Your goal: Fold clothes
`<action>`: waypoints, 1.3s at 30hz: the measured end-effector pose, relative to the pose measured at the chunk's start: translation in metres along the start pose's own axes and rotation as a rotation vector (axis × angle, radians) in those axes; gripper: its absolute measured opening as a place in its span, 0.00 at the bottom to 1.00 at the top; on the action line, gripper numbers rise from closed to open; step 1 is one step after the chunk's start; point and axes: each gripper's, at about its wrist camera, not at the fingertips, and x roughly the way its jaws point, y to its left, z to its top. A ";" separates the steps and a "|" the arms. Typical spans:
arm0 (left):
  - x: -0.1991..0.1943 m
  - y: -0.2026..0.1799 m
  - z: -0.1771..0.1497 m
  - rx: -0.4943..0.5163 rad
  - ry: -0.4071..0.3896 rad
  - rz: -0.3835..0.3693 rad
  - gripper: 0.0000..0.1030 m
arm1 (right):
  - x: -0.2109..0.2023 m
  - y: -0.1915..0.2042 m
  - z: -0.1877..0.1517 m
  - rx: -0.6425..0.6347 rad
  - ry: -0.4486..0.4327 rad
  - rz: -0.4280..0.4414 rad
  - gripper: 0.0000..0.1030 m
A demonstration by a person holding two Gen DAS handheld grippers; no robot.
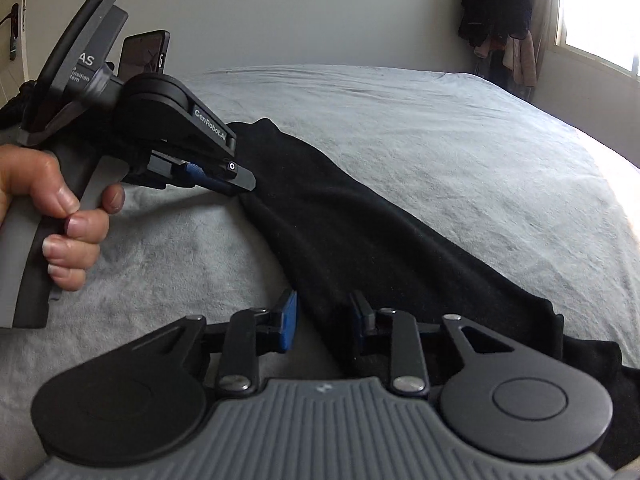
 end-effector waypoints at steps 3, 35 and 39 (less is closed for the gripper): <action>-0.001 -0.015 -0.006 0.109 -0.056 0.100 0.03 | -0.004 -0.008 0.002 0.052 -0.018 0.027 0.08; -0.140 -0.134 -0.076 0.391 0.059 -0.120 0.99 | -0.208 -0.043 -0.053 0.386 0.014 -0.436 0.72; -0.160 -0.161 -0.106 0.476 0.076 -0.160 0.99 | -0.262 -0.049 -0.082 0.428 0.042 -0.537 0.78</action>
